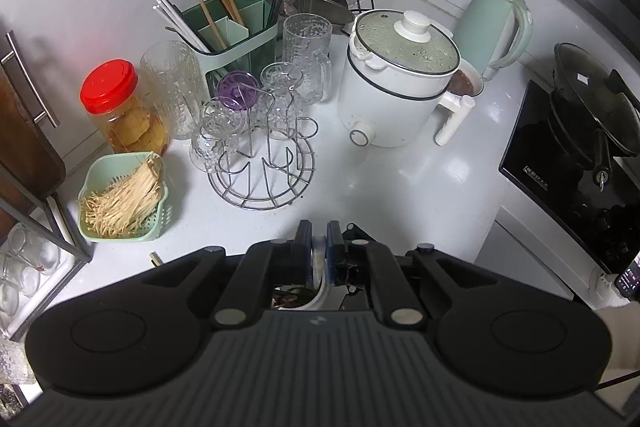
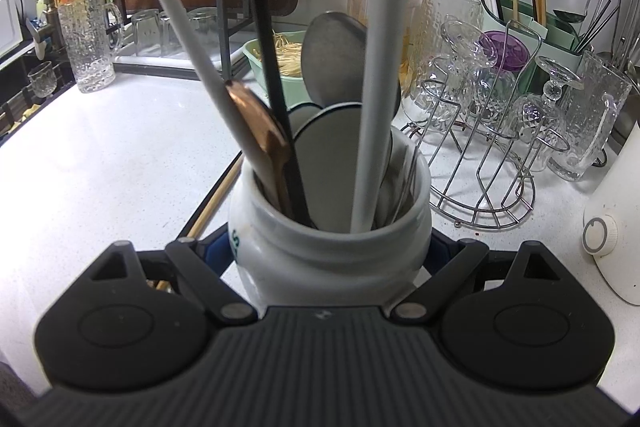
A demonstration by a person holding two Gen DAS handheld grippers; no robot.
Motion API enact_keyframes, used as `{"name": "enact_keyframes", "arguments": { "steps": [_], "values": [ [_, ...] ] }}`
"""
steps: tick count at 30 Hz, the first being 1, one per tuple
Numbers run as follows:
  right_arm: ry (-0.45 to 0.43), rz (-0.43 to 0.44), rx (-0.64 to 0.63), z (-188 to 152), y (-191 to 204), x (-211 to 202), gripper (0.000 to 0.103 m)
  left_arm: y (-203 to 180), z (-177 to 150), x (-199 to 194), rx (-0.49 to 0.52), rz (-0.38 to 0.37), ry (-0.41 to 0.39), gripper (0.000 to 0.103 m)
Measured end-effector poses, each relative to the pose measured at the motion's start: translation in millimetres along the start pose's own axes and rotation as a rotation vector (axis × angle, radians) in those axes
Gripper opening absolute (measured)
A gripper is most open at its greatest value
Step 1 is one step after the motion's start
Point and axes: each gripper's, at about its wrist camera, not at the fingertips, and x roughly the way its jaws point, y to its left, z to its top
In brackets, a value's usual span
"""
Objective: Organize utensils
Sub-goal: 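Open the left tool to release the white chopstick in the mug, then move the left tool down to the black chopstick on the counter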
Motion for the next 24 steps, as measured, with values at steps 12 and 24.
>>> {"name": "enact_keyframes", "arguments": {
  "steps": [12, 24],
  "values": [
    [0.000, -0.001, 0.002, 0, 0, 0, 0.093, 6, 3, -33, -0.060, 0.057, -0.090, 0.029],
    [0.002, -0.016, 0.013, 0, 2, 0, 0.093, 20, -13, -104, -0.174, 0.184, -0.302, 0.029]
  ]
}}
